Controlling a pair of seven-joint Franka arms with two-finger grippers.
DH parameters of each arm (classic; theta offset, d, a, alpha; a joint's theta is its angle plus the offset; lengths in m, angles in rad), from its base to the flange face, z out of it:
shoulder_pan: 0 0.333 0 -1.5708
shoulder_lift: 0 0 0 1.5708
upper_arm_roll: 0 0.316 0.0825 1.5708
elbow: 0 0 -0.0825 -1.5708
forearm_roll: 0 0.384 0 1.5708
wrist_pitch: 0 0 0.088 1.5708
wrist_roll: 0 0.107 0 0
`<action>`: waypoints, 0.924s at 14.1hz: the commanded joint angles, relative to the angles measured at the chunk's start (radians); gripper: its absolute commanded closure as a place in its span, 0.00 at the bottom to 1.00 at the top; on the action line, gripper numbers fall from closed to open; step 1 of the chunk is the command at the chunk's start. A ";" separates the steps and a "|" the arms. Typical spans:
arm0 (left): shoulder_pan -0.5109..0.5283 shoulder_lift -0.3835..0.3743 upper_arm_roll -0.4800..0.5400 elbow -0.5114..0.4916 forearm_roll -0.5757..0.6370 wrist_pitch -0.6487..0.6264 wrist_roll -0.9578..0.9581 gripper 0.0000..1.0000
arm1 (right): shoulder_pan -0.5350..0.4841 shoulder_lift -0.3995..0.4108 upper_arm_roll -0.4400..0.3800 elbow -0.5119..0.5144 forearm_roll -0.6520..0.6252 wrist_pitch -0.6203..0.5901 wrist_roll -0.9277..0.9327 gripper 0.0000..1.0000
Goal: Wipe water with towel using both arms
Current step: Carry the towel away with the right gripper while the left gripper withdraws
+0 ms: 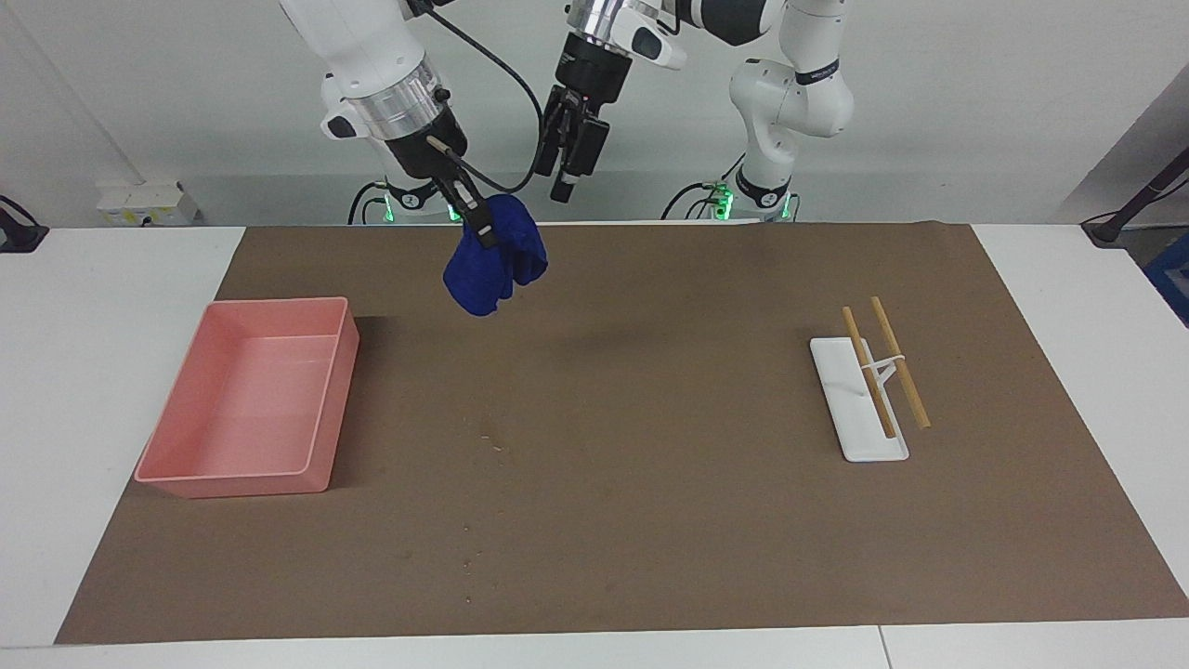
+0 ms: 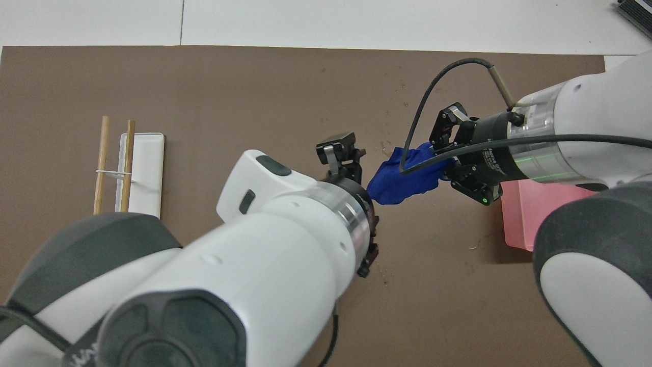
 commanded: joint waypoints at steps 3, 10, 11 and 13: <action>0.179 -0.066 0.000 -0.082 -0.003 -0.172 0.353 0.00 | -0.012 0.125 0.012 0.005 -0.084 0.229 -0.039 1.00; 0.394 -0.116 0.001 -0.157 -0.003 -0.336 1.053 0.00 | -0.002 0.573 0.010 0.332 -0.315 0.490 -0.292 1.00; 0.428 -0.123 0.001 -0.159 -0.003 -0.354 1.135 0.00 | -0.003 0.636 0.004 0.400 -0.316 0.497 -0.368 1.00; 0.514 -0.123 0.001 -0.162 -0.003 -0.368 1.311 0.00 | 0.001 0.782 -0.008 0.561 -0.325 0.512 -0.424 1.00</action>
